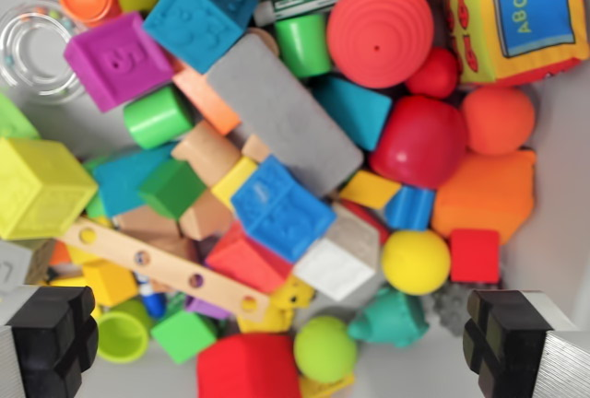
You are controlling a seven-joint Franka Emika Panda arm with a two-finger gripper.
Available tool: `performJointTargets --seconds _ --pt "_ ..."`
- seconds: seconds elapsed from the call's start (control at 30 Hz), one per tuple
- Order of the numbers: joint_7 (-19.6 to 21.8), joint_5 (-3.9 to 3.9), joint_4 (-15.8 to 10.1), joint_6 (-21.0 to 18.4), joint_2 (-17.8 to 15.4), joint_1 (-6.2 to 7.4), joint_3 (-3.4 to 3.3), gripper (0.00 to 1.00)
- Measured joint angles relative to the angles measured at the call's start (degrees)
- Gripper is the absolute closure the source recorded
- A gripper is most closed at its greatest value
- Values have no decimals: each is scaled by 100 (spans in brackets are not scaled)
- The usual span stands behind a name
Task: Pick an object from the bin
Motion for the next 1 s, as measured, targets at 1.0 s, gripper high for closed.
performJointTargets --seconds 1.0 --pt "-66 0 -108 183 93 34 29 0"
